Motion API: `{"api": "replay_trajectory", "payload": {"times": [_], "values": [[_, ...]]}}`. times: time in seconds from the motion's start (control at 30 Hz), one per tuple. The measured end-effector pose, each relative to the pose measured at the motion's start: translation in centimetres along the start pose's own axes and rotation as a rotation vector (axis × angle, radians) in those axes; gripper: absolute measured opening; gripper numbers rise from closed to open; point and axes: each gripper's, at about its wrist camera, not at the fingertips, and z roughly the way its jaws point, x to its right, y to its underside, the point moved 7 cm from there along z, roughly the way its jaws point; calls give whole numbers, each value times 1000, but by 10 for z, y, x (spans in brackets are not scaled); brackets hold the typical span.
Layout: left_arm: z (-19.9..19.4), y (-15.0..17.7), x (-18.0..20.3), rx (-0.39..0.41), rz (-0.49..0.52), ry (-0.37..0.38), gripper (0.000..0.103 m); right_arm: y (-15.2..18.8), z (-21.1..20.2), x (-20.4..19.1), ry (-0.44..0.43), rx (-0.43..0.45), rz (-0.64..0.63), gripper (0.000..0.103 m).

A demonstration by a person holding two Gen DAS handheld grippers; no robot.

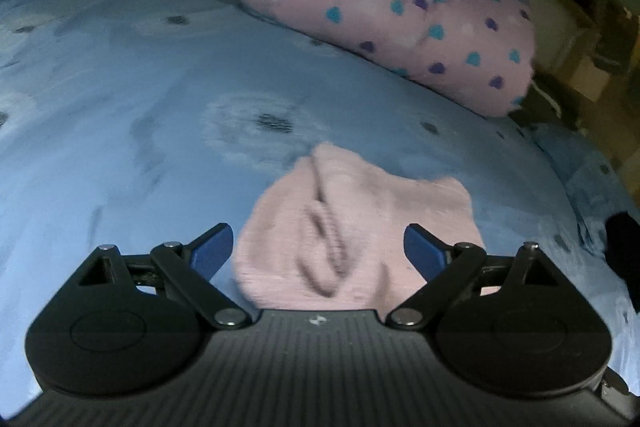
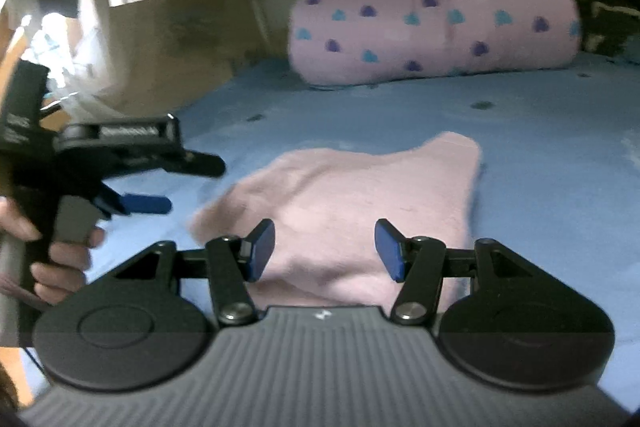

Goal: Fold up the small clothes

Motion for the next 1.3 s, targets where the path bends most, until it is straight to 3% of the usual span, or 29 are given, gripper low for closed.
{"api": "replay_trajectory", "payload": {"times": [0.1, 0.2, 0.27, 0.3, 0.33, 0.47, 0.53, 0.7, 0.93, 1.03, 1.17, 1.3], "values": [[12, 5, 11, -12, 18, -5, 91, 7, -3, 17, 39, 2, 64, 57], [29, 11, 12, -39, 21, -40, 78, 15, -3, 28, 54, -10, 116, 57], [40, 16, 6, -75, -4, -49, 53, 20, -4, 32, 63, -15, 132, 57], [45, 18, 3, -92, -29, -29, 44, 23, -3, 33, 66, -18, 137, 57], [47, 20, 1, -106, -66, 3, 29, 25, -2, 35, 69, -22, 145, 57], [24, 8, -6, -19, -109, 48, 14, 28, -1, 37, 65, -26, 164, 57], [14, 8, -16, 6, -107, 34, 14, 25, -2, 36, 61, -13, 164, 57], [32, 30, -42, -111, -136, -17, 14, 19, 0, 32, 45, 6, 162, 57], [40, 33, -50, -133, -124, -34, 16, 32, 16, 28, 39, -57, 157, 61], [39, 31, -50, -124, -136, -30, 28, 38, 20, 32, 36, -93, 171, 62], [34, 33, -55, -115, -158, -59, 65, 36, 16, 37, 11, -92, 206, 62], [37, 34, -57, -131, -194, -34, 68, 26, 10, 47, -21, -59, 260, 62]]}}
